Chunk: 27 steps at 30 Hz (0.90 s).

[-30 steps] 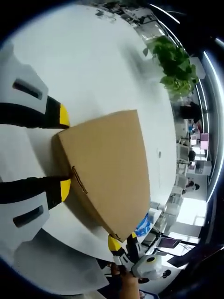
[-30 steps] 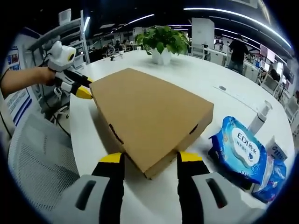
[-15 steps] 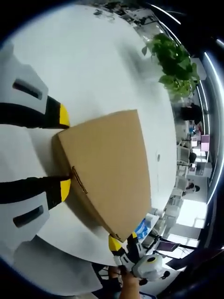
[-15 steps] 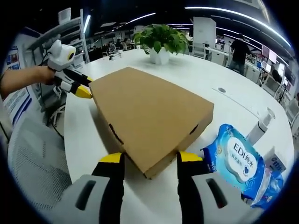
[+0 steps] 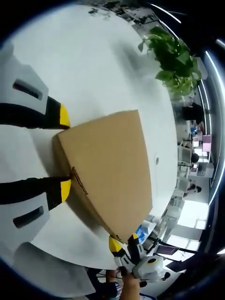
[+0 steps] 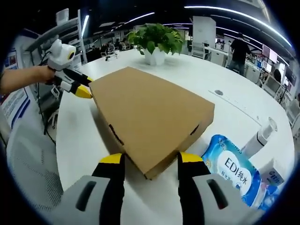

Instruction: Operate the shoe box by opening the lid, removing the specified soft item, and placing it in the target area until the item is outside and the box remains undamaged.

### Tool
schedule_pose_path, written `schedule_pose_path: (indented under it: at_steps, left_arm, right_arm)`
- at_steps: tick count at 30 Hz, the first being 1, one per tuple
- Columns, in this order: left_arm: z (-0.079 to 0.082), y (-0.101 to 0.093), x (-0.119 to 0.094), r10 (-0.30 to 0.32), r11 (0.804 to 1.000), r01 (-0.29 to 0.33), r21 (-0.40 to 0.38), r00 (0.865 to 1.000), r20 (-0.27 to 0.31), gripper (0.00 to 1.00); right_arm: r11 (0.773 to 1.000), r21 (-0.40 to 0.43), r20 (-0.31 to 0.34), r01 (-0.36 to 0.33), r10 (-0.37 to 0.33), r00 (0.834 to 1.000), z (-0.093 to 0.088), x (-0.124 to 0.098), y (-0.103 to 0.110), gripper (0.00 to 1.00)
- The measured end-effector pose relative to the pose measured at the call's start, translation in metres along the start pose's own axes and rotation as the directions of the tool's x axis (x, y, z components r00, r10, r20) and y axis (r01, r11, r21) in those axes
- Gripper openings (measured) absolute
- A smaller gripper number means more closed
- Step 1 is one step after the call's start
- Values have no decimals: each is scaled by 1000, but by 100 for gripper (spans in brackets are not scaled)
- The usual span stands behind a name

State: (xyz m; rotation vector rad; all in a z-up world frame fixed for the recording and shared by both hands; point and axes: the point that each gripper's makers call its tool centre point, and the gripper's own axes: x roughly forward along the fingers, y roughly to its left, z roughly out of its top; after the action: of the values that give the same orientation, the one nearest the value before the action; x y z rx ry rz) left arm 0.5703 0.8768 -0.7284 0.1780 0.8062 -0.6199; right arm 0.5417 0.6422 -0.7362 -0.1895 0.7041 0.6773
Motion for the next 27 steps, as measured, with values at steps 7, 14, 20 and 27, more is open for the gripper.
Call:
schedule_pose_path:
  at_steps: [7,14,20,27]
  left_arm:
    - [10,4,10,-2,1000,2,1,1000,-3,39]
    - [17,6,16,-1,1000,1,-3,1000,2,38]
    - [22,8,19,-8,1000,8,5,1000,0,38]
    - [21,10,19,-17,999,17,32,1000,-13,38]
  right_arm:
    - [1000,-2,-4,1,-1,1000,5,6,-14,42]
    - [1000,-13,-11,4,-5,1000,9,10,-24,42]
    - [1000,-11,-18,7,-7,1000,11,11,-27,42]
    - [1000,18,-16,4,-3,1000,10,9,-30,43]
